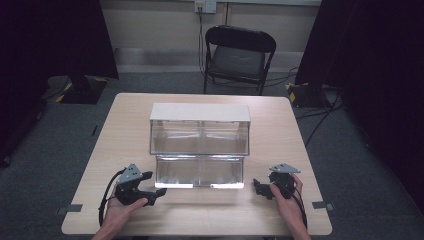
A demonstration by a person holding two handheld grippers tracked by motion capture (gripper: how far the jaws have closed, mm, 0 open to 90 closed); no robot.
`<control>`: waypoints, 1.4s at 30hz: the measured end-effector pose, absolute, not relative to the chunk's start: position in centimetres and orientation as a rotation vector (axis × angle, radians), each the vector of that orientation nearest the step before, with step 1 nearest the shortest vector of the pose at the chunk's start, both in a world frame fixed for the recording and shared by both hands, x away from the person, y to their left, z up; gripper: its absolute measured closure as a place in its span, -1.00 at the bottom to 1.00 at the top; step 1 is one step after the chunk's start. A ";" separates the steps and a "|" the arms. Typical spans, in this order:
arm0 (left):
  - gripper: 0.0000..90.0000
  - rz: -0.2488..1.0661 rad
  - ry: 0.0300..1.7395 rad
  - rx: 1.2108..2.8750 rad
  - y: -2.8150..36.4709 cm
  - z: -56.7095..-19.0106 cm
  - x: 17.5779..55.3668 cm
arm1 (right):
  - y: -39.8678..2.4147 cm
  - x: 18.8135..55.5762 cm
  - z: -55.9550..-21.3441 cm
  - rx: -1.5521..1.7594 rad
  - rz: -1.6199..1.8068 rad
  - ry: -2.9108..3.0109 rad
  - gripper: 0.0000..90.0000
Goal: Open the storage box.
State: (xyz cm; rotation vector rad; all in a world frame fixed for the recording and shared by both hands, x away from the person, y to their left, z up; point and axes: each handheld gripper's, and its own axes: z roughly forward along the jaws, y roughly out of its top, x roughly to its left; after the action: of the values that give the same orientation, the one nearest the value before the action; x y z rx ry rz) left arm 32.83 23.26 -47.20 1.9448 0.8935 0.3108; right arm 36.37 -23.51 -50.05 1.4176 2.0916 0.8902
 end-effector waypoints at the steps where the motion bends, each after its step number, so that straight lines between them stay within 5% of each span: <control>1: -0.65 0.311 0.884 1.946 23.2 -47.1 32.8 | -23.5 36.4 -50.0 1.421 0.889 2.091 -0.82; 22: -0.65 0.277 0.884 1.851 22.8 -46.4 32.7 | -23.5 36.4 -50.0 1.421 0.889 2.090 -0.82; 42: -0.63 0.315 0.850 1.949 22.1 -46.9 32.7 | -23.5 36.4 -50.0 1.422 0.888 2.090 -0.82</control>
State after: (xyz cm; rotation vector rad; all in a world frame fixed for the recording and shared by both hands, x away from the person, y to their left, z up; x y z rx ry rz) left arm 32.71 22.06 -46.94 1.9493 0.8502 0.3151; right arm 36.37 -23.50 -50.04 1.4215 2.0904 0.8884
